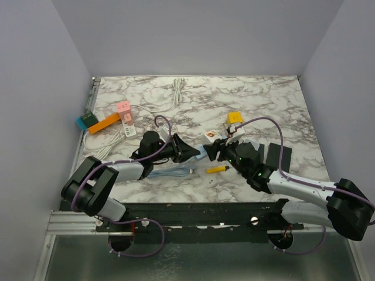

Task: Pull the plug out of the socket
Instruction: Remove the plug from the socket.

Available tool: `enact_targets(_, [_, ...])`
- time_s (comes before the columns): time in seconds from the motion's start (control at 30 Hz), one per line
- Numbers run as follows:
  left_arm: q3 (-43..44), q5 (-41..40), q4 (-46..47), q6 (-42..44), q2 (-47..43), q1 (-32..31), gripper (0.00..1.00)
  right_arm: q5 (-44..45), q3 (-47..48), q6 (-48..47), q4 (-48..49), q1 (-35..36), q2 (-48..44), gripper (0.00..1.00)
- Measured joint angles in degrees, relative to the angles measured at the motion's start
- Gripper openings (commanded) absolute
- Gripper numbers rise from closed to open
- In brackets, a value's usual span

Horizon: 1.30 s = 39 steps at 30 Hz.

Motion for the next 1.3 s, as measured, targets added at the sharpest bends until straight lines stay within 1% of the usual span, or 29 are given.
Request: enact_targets(1.3, [-1.1, -0.1, 3.4, -0.7, 1.9, -0.3, 0.00, 0.7, -0.6, 0.2, -0.6, 0.3, -0.7, 0.01])
